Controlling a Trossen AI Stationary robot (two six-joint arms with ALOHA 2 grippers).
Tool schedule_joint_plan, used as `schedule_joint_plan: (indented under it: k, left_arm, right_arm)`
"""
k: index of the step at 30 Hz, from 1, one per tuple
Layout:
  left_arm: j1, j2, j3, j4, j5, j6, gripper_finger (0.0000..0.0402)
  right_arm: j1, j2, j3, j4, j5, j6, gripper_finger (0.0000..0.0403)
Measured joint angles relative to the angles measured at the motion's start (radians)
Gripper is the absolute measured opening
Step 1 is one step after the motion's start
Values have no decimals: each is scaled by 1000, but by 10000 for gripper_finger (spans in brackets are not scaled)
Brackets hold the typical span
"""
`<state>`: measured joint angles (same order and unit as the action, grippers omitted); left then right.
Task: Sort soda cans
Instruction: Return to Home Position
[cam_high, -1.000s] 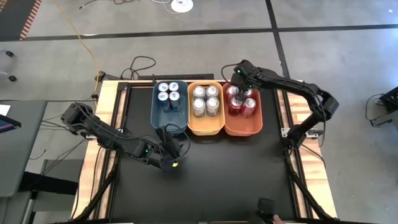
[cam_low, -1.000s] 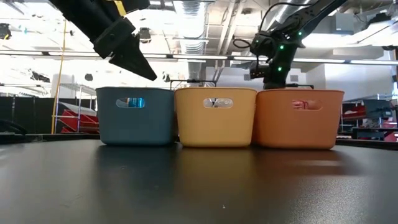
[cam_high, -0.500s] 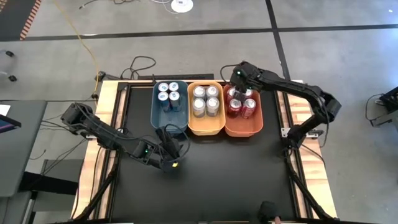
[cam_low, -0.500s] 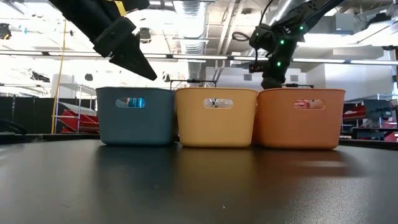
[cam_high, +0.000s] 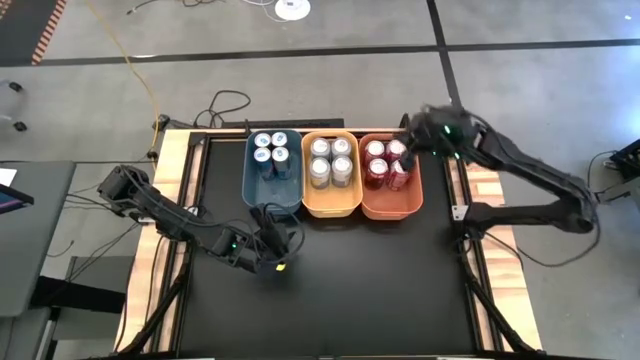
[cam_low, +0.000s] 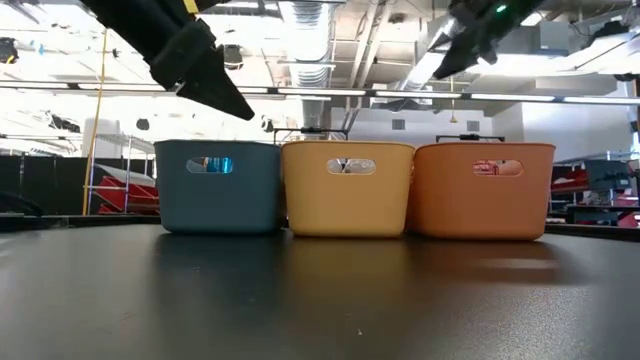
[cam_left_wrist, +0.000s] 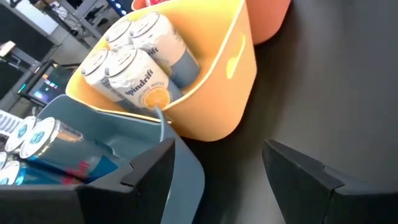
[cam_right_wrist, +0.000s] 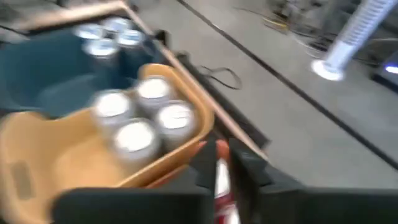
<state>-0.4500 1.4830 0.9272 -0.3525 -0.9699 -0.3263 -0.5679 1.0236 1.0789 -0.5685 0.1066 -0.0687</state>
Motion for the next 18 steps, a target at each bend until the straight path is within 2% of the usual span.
schedule_joint_plan:
  k: [2, 6, 8, 14, 18]
  left_arm:
    - [6, 0, 0, -2, 0, 0, 237]
    - [10, -2, 0, 37, 1, 4, 229]
    - [10, -17, 0, 87, 29, 61, 212]
    - [20, -87, 0, 209, 84, 246, 127]
    - [59, -124, 0, 255, 193, 325, 53]
  right_arm:
    - [68, -75, -57, 4, -9, 34, 15]
    - [231, -211, -187, 100, -16, 119, 8]
    - [316, -274, -239, 156, -11, 149, 4]
    - [554, -371, -398, 401, 110, 184, 2]
    - [671, -357, -478, 554, 192, 130, 1]
